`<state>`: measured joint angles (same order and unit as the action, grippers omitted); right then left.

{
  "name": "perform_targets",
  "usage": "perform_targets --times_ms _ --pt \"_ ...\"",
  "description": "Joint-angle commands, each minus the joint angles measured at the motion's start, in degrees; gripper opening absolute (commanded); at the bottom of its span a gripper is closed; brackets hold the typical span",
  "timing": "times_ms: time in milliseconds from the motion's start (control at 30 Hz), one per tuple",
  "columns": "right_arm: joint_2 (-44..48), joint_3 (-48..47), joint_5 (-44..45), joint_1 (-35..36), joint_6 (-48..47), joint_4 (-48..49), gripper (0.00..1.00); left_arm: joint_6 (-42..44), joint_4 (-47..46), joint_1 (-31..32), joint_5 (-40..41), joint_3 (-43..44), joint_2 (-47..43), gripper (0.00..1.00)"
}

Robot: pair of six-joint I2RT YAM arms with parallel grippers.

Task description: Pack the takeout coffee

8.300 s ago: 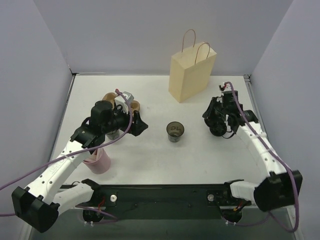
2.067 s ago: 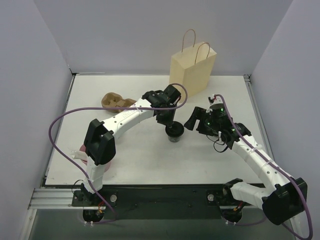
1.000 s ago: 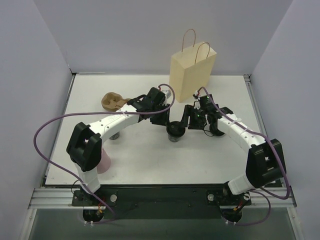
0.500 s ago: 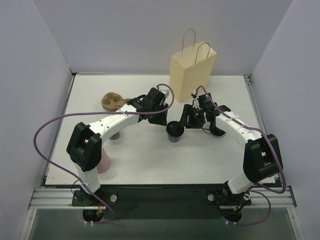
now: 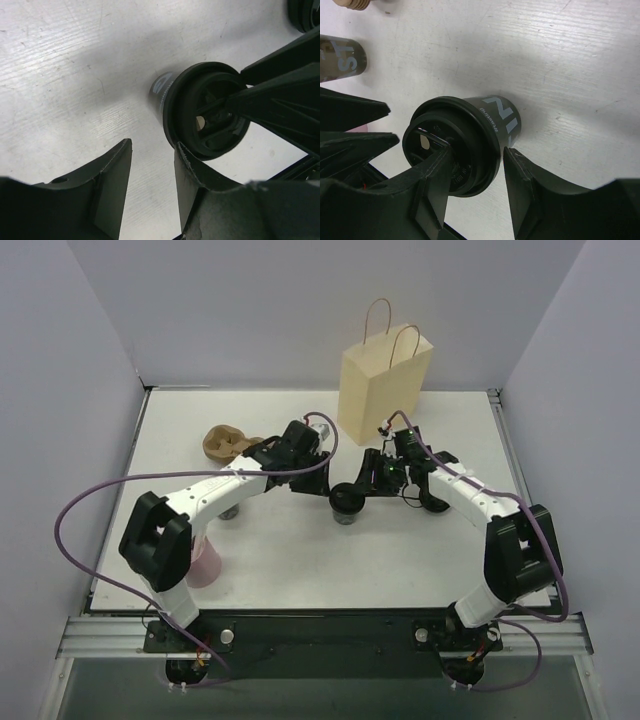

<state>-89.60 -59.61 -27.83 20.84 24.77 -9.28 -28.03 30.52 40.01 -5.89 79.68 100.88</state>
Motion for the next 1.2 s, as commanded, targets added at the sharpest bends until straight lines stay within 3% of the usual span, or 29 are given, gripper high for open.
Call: perform_targets --times_ms 0,267,467,833,1167 --pt "-1.71 0.99 -1.96 1.66 -0.87 0.40 0.44 0.08 -2.84 -0.28 3.42 -0.31 -7.97 0.50" --pt "-1.63 3.19 -3.11 4.56 2.46 3.91 0.41 0.43 -6.35 -0.28 1.68 -6.02 -13.77 0.53" --pt "0.13 7.84 -1.96 5.70 5.19 7.43 0.41 -2.20 -11.62 -0.37 -0.52 -16.39 -19.05 0.54" --pt "1.71 10.84 -0.99 6.32 7.39 10.77 0.39 -10.99 -29.72 -6.61 -11.33 -30.53 -22.83 0.50" --pt "1.71 11.54 -1.08 6.32 8.18 11.83 0.38 -11.43 -35.53 -7.66 -13.97 -32.04 -18.88 0.48"
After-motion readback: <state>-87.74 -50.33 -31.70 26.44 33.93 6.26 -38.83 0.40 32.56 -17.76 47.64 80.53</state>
